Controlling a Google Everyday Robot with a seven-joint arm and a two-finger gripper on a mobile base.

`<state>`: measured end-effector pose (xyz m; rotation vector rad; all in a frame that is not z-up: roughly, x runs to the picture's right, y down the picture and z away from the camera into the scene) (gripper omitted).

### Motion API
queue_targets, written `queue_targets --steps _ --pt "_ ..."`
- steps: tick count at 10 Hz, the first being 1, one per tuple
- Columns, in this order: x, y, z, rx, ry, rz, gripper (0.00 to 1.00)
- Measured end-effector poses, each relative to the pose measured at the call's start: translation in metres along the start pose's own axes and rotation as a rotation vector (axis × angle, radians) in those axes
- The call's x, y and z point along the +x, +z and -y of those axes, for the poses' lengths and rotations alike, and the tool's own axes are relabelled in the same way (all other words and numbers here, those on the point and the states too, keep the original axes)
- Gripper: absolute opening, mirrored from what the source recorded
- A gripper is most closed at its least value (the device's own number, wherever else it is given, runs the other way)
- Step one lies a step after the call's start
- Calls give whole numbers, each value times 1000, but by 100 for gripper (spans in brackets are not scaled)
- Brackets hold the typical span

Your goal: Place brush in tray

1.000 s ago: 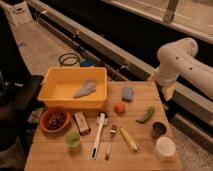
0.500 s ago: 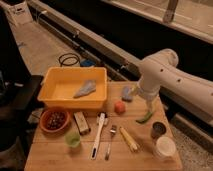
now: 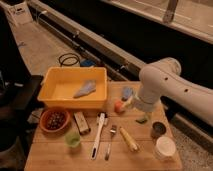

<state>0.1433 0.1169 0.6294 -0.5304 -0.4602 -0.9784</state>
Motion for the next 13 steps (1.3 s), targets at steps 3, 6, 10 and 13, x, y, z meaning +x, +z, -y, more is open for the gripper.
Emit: queue_targets --steps 3,6,10,13 --pt "6 17 14 -22 -29 12 80" --pt "-10 49 56 -28 -94 39 80" --pt "-51 102 132 37 -160 113 80" --pt "-64 108 146 74 -164 127 80"
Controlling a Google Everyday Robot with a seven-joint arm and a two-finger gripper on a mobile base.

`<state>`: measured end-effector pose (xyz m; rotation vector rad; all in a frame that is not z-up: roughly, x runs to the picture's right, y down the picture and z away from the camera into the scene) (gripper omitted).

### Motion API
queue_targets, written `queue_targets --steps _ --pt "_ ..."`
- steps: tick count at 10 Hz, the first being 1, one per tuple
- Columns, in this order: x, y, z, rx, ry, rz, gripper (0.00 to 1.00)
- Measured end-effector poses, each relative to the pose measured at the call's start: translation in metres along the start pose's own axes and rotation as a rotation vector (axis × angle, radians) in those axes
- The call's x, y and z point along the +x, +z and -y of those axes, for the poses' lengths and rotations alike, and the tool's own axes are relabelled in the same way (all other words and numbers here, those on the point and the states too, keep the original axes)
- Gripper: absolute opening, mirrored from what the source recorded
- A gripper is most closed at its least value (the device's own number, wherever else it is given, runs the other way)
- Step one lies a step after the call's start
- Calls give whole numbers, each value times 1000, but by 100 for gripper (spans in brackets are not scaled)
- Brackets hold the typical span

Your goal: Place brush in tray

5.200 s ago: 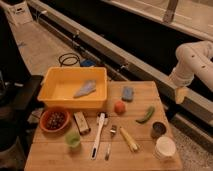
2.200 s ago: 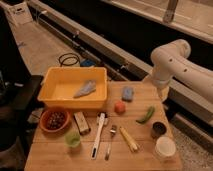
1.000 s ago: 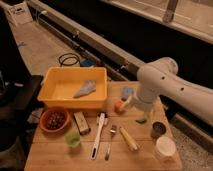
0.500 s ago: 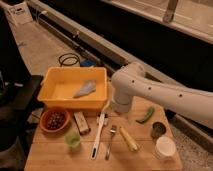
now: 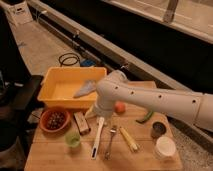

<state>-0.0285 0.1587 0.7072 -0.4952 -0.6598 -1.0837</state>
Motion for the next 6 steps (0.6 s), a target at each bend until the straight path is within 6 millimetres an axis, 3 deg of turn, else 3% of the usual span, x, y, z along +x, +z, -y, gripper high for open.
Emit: queue_targets --steps 3,6 --pt "4 2 -1 2 9 5 80" --pt "12 35 3 31 24 42 80"
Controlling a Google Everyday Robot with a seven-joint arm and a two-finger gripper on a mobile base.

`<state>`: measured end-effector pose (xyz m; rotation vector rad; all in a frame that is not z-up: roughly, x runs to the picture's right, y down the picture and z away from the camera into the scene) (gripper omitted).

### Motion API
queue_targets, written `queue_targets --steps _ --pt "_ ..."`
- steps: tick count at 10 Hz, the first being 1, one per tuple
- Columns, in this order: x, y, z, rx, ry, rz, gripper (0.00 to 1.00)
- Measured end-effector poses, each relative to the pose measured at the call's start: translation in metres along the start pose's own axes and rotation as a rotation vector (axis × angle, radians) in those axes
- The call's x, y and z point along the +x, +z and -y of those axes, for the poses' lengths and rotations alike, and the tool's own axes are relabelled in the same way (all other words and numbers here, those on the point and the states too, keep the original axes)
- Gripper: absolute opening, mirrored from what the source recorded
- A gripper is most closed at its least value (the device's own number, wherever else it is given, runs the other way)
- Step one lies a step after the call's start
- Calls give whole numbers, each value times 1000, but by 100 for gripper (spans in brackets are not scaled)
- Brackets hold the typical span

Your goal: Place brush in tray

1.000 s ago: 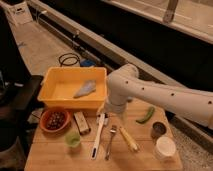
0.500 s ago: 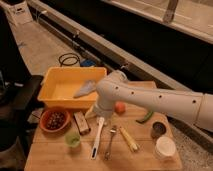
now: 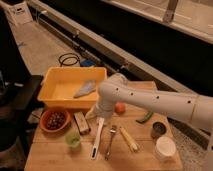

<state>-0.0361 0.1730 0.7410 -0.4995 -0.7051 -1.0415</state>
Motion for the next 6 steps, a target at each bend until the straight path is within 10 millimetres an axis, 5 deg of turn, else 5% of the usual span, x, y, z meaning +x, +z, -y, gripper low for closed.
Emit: queue_targets --steps 6 --pt "11 60 16 59 52 86 80"
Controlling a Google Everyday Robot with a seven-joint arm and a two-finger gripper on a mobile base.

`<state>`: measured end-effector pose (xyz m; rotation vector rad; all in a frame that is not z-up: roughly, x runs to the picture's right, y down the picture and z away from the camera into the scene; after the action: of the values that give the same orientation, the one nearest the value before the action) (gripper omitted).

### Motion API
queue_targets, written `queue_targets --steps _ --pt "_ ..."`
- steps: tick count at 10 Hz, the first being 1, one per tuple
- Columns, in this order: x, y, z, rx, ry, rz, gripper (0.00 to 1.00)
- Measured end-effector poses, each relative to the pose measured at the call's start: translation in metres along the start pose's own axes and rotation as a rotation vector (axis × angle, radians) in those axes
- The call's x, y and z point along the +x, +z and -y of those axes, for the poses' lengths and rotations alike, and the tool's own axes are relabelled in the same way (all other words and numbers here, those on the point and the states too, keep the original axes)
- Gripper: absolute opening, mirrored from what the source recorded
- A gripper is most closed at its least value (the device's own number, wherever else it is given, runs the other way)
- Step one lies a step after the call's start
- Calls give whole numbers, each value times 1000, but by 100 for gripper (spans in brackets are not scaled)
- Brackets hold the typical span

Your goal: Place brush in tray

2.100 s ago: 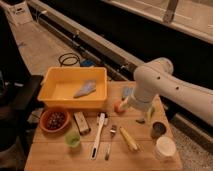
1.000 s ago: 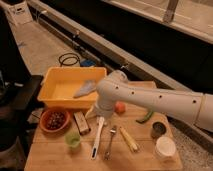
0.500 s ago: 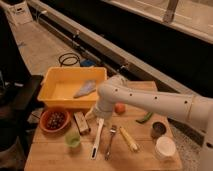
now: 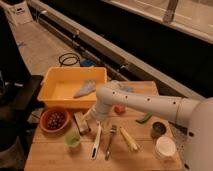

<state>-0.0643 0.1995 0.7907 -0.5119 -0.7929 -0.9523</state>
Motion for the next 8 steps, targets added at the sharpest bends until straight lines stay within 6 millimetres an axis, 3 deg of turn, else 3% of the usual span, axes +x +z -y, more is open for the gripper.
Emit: queue_targets --steps 2,8 --pt "12 11 -8 7 49 6 80" --pt "30 13 -37 9 146 -2 80"
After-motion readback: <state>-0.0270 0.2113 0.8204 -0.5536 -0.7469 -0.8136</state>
